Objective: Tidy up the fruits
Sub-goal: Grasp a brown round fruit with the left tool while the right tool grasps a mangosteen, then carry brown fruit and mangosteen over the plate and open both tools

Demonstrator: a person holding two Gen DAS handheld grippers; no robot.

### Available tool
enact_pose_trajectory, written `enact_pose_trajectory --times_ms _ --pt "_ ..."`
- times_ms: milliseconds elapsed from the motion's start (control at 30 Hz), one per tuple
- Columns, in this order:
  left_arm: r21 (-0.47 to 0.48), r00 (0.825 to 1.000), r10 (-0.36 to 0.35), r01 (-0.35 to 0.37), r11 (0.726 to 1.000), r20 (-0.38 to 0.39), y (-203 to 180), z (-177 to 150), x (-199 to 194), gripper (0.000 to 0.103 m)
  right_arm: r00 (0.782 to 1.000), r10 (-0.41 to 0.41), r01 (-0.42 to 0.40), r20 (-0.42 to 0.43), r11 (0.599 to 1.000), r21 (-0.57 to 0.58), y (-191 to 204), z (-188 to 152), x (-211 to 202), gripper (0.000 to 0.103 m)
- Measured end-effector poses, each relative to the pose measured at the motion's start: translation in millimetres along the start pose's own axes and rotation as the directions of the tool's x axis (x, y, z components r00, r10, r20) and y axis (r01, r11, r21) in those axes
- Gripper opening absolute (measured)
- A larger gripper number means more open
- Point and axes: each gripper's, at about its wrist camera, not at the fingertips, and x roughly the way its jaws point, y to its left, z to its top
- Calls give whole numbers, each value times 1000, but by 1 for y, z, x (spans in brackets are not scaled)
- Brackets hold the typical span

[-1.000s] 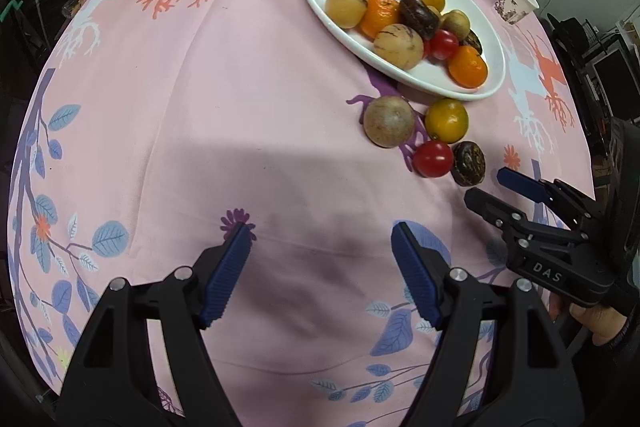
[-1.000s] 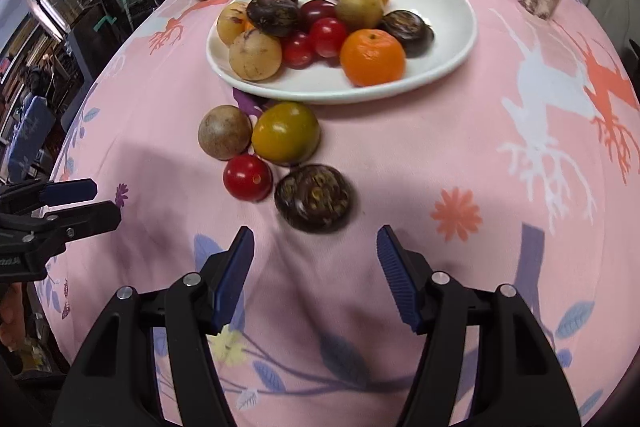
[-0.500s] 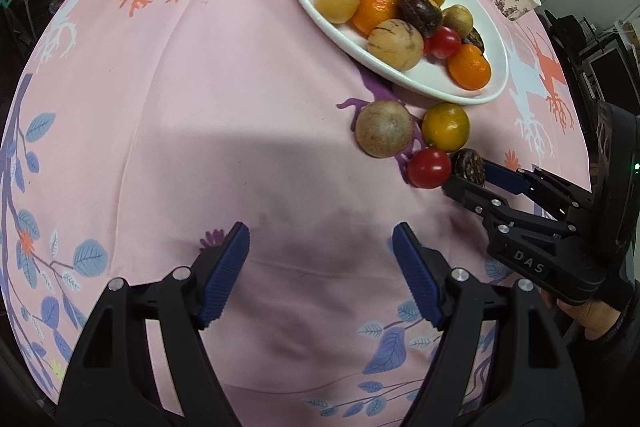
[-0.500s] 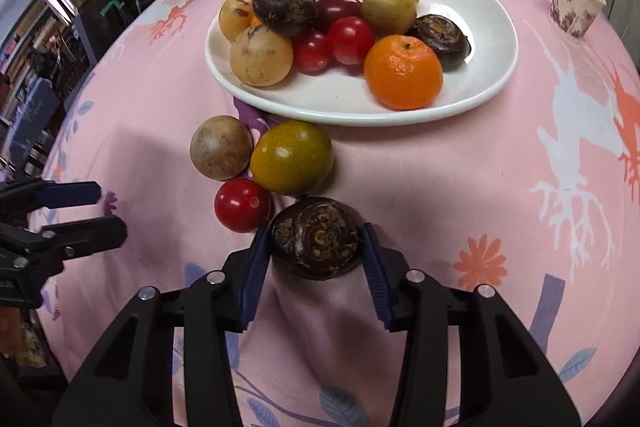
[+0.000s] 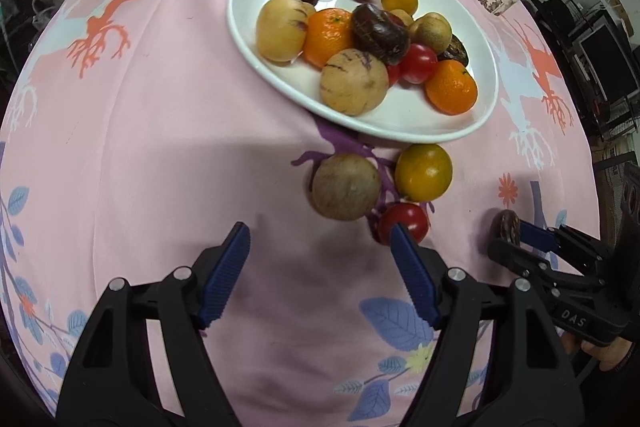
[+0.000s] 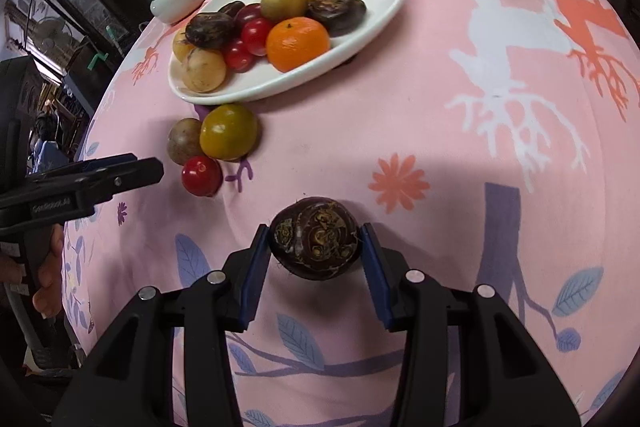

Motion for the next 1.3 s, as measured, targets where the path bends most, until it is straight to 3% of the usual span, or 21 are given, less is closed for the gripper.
enact_pose_trajectory --times_ms 200,300,367,600,867,1300 --pt "36 999 -11 12 999 -34 -6 11 21 53 1000 18 -18 12 1000 -13 4 5 -3 45" --pt "60 999 -15 17 998 -41 -10 14 28 52 1000 25 -25 11 999 -23 8 7 -3 45" --pt "89 999 -32 36 995 -44 -15 14 29 37 1000 25 -25 6 999 -30 11 9 -1 45" --pt "55 999 -33 35 998 -39 -11 6 18 36 1000 27 -26 17 999 -33 15 11 -4 45" --pt "44 997 -61 59 997 42 -4 5 -28 36 998 34 -32 59 999 -37 17 17 -22 45" --pt "66 988 -83 75 995 131 -13 46 -60 36 984 57 -41 171 994 -98 32 81 -45 46"
